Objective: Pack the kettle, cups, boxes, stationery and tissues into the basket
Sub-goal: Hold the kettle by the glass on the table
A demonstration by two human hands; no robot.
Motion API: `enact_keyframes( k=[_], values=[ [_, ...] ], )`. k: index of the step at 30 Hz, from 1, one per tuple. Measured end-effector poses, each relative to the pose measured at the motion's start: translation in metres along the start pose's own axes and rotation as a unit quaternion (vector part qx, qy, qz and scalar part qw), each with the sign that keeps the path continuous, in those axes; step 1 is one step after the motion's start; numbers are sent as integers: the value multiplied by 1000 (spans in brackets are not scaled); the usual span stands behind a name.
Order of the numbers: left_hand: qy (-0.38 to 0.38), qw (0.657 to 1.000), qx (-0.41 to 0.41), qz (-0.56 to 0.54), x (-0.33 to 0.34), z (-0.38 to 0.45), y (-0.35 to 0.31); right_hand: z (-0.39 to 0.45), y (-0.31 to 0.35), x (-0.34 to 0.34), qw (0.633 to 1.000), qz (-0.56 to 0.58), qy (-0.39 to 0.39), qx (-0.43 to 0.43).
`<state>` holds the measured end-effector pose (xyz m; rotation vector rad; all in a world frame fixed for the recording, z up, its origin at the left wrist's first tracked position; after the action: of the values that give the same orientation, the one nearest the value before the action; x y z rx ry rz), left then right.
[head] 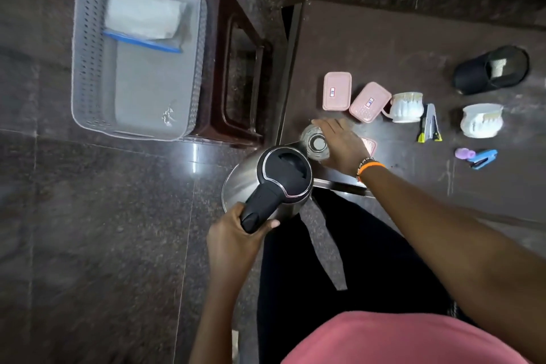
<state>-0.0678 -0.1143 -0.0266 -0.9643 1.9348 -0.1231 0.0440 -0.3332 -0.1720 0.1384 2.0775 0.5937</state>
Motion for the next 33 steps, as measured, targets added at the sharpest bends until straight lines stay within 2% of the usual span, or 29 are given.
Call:
enact_keyframes(
  k=[7,14,27,33],
  values=[
    [3,1000,-3,17,13,1,-9,2,-8,20,1000,24,1,-4],
    [20,1000,9,11,24,6,-22,-9,-21,24,990,134,-18,31],
    [22,1000,16,-4,32,2,-25,-9,-27,21,986,160,-12,51],
    [38,998,40,27,35,7,-31,-13,-27,22,975,212,-19,60]
  ],
)
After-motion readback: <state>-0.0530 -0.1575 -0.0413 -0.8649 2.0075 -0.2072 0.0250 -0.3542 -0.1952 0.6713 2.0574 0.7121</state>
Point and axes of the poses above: each hand's wrist, its own z-axis towards the middle knuckle, its own x-axis out of the palm, y = z × x, the point moved 2 cm from there along z, towards the middle knuckle, and after that the axes turned 1 degree about -x, right-handed, at the moved point
